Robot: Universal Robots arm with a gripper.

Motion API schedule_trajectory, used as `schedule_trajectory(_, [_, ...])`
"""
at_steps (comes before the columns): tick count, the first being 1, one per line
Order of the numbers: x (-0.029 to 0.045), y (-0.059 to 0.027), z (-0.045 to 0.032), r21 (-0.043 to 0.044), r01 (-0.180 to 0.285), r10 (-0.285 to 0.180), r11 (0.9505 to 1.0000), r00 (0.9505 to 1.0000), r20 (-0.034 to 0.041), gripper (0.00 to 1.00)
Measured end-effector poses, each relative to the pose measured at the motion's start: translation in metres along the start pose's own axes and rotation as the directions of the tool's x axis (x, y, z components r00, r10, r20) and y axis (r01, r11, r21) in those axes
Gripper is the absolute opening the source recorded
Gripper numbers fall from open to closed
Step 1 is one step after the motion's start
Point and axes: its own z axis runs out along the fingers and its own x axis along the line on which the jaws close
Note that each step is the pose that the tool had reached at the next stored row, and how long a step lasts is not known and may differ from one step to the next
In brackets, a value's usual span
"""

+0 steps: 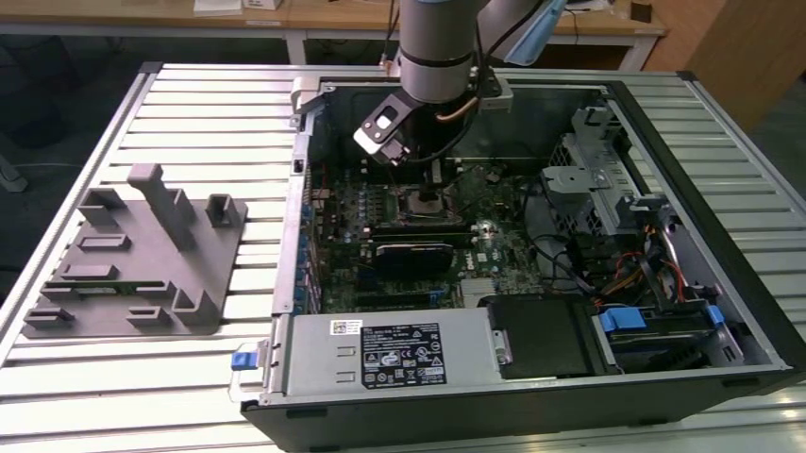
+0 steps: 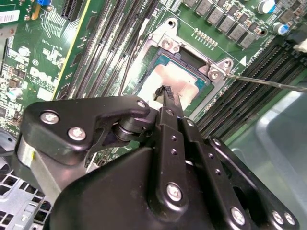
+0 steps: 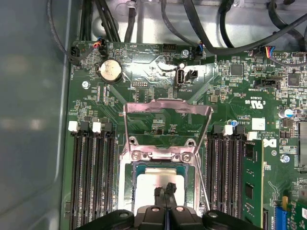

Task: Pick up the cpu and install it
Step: 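Place the cpu into insertion slot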

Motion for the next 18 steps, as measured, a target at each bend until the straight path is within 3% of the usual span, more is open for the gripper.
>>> schedule_trajectory(9, [0.0001, -0.0003, 0.0046, -0.0001, 0.0, 0.0, 1.0, 1.0, -0.0005, 0.11])
schedule_trajectory(13, [0.0002, -0.0004, 0.0069, -0.0005, -0.001, 0.001, 1.0, 1.0, -0.0098, 0.11])
schedule_trajectory(18, [0.0002, -0.0006, 0.0101, -0.0002, -0.001, 0.001, 1.0, 1.0, -0.0096, 0.11])
